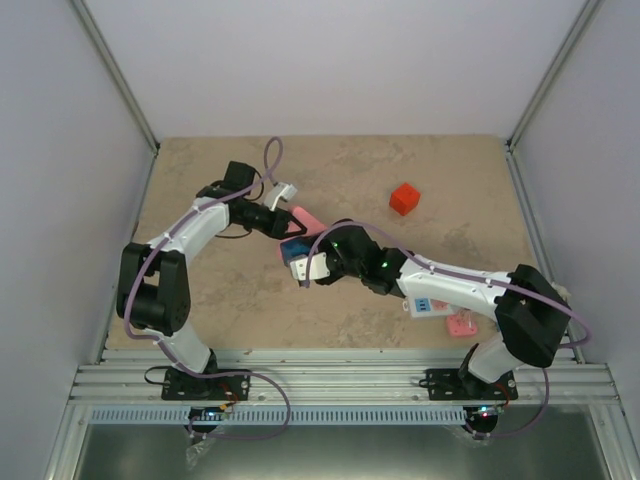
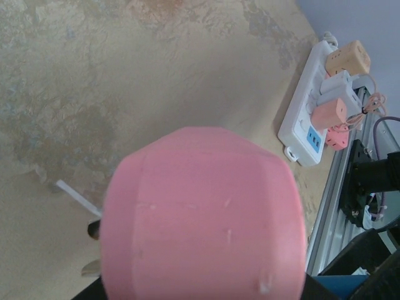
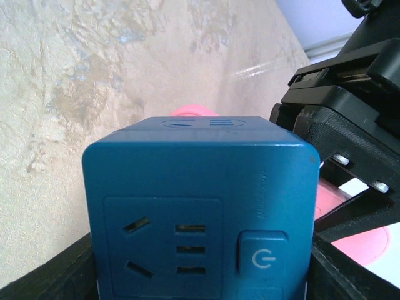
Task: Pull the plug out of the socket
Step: Remove the plug from the socket.
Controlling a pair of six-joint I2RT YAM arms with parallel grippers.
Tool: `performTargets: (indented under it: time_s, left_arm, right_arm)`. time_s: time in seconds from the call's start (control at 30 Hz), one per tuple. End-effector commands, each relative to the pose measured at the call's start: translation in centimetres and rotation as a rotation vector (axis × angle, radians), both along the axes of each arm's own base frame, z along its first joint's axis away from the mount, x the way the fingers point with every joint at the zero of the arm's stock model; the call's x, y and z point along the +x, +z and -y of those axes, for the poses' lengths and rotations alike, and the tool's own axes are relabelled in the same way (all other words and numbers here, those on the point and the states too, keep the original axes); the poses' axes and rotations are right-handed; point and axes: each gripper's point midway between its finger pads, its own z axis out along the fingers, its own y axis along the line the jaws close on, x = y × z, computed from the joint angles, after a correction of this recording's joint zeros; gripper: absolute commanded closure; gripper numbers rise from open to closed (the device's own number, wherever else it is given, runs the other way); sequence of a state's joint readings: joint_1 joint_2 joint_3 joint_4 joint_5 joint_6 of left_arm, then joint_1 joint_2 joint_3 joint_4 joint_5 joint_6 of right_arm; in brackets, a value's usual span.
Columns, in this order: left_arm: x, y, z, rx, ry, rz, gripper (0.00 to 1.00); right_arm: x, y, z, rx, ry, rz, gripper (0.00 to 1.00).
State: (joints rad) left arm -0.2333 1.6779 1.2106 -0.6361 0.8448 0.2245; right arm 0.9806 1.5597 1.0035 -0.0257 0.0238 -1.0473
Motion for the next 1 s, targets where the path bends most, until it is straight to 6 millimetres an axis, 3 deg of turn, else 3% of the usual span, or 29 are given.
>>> performTargets:
  time_s: [0.0, 0.17, 0.7, 0.97]
  left_arm:
    - [3.7, 0.0, -2.3, 0.087, 0.062, 0.161, 1.0]
    - [3.8, 0.0, -2.4, 0.094, 0.07, 0.162, 1.0]
    - [4.0, -0.3, -2.6, 0.11, 0.085, 0.165, 1.0]
    - [3.6, 0.2, -2.3, 0.087, 0.065, 0.175, 1.0]
  right_arm:
    - [0.1, 0.1, 2.7, 0.014, -0.013, -0.063, 1.0]
    - [0.7, 0.4, 2.7, 0.008, -0.033, -0.064, 0.99]
    - [-0.1, 1.2, -1.2, -0.056, -0.074, 0.016, 1.0]
    - [0.3, 0.0, 0.3, -0.051, -0.049, -0.073, 1.0]
